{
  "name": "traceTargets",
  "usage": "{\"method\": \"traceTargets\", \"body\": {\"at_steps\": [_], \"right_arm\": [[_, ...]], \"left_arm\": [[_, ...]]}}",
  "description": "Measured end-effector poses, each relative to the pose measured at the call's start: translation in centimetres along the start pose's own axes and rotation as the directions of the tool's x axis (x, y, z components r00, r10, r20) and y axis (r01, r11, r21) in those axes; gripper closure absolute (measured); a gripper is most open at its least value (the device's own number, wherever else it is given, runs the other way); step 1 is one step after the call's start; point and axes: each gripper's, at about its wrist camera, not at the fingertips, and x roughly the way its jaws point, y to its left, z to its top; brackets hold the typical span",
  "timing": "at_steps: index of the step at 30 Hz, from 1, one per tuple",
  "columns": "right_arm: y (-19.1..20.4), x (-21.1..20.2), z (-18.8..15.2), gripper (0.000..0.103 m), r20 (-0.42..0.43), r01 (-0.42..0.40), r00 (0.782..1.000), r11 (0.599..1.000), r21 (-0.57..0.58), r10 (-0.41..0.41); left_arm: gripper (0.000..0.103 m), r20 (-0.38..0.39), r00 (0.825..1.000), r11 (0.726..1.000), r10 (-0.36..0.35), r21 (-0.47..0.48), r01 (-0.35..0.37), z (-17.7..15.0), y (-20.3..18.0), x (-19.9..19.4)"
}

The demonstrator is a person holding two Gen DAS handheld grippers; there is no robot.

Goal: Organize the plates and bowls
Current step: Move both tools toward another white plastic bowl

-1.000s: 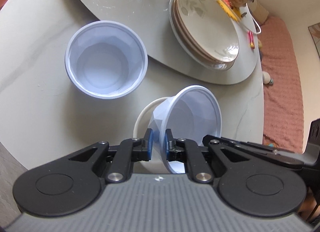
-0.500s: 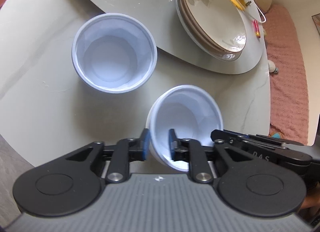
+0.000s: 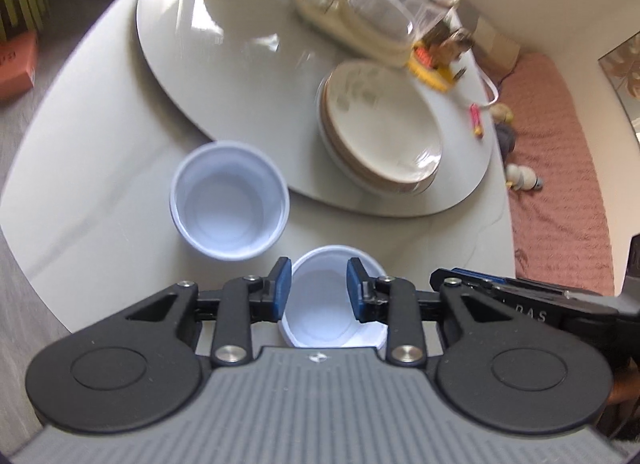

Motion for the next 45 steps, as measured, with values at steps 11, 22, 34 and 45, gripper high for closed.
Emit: {"method": "traceTargets", "body": {"at_steps": [11, 22, 34, 45], "right_arm": [[2.0, -5.1, 0.9, 0.074, 0.166, -0.014, 0.986, 0.998, -0.061, 0.024], [4.3, -6.3, 0.7, 0.074, 0.237, 0.001, 0.971, 0.999, -0.045, 0.009], [8.6, -0.4, 2.0, 0.074, 0.133, 0.023, 0.991, 0.999, -0.032, -0.018], [8.6, 5.8, 2.6, 0.040, 0.022, 0.061, 0.998, 0.994, 0.085, -0.063]], "left_arm": [[0.068, 0.105, 0.994, 0.999, -0.032, 0.039, 0.028, -0.2, 0.2, -5.9], [0.068, 0.107, 0.991, 0.997, -0.080, 0.030, 0.077, 1.0, 2.8, -6.6], [0.067, 0.026, 1.000, 0.996, 0.005, 0.091, -0.007, 2.5, 9.9, -1.9], [0.042, 0.006, 1.000, 1.000, 0.013, 0.023, -0.013, 3.9, 13.5, 2.7]]}}
